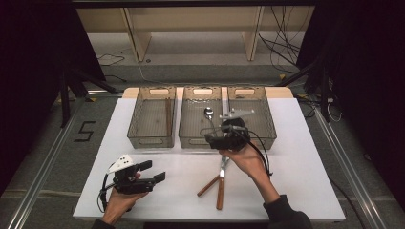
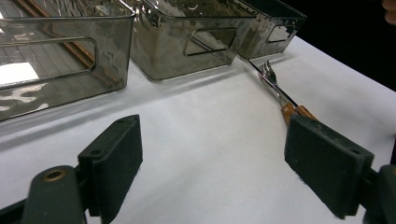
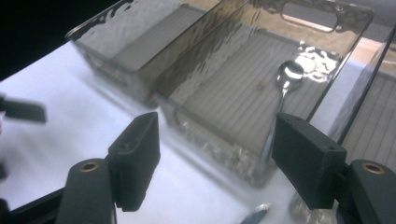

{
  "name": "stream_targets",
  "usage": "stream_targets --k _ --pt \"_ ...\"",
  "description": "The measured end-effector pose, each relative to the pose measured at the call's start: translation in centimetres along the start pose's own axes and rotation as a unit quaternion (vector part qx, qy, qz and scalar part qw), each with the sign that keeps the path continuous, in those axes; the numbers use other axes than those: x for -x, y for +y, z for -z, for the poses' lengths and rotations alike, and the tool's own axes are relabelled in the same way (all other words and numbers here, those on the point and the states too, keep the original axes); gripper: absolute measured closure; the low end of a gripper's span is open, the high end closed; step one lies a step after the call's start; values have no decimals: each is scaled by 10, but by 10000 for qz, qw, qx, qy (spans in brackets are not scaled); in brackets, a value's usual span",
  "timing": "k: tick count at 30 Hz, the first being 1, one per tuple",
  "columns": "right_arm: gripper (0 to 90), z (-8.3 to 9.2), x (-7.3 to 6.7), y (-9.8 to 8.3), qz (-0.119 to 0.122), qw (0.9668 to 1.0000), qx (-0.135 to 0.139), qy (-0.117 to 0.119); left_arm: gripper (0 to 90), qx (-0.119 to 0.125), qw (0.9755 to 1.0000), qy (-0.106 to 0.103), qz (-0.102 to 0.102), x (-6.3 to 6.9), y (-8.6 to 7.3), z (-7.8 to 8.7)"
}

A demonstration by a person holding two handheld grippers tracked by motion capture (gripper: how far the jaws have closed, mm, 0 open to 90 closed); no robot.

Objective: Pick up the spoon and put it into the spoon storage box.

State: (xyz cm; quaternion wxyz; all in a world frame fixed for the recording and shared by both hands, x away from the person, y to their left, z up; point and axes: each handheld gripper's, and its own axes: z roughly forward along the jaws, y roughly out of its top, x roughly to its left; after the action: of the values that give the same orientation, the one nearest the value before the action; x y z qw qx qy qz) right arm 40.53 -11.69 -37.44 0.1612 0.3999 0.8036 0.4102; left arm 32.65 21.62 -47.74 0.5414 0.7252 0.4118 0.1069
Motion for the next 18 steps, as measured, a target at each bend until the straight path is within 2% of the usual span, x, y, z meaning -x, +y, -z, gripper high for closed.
stream_targets --k 3,8,12,18 --pt "325 8 -7 -20 69 10000 -13 39 190 17 10000 8 28 0 0 0" --pt "324 14 -8 -44 -38 10000 -18 69 190 -11 10000 6 -4 0 0 -1" --pt "312 17 -10 -51 13 10000 -55 -12 190 -7 10000 2 -13 1 0 -1" --pt "299 16 -15 -61 29 9998 -192 -11 190 -3 10000 9 -10 0 0 0"
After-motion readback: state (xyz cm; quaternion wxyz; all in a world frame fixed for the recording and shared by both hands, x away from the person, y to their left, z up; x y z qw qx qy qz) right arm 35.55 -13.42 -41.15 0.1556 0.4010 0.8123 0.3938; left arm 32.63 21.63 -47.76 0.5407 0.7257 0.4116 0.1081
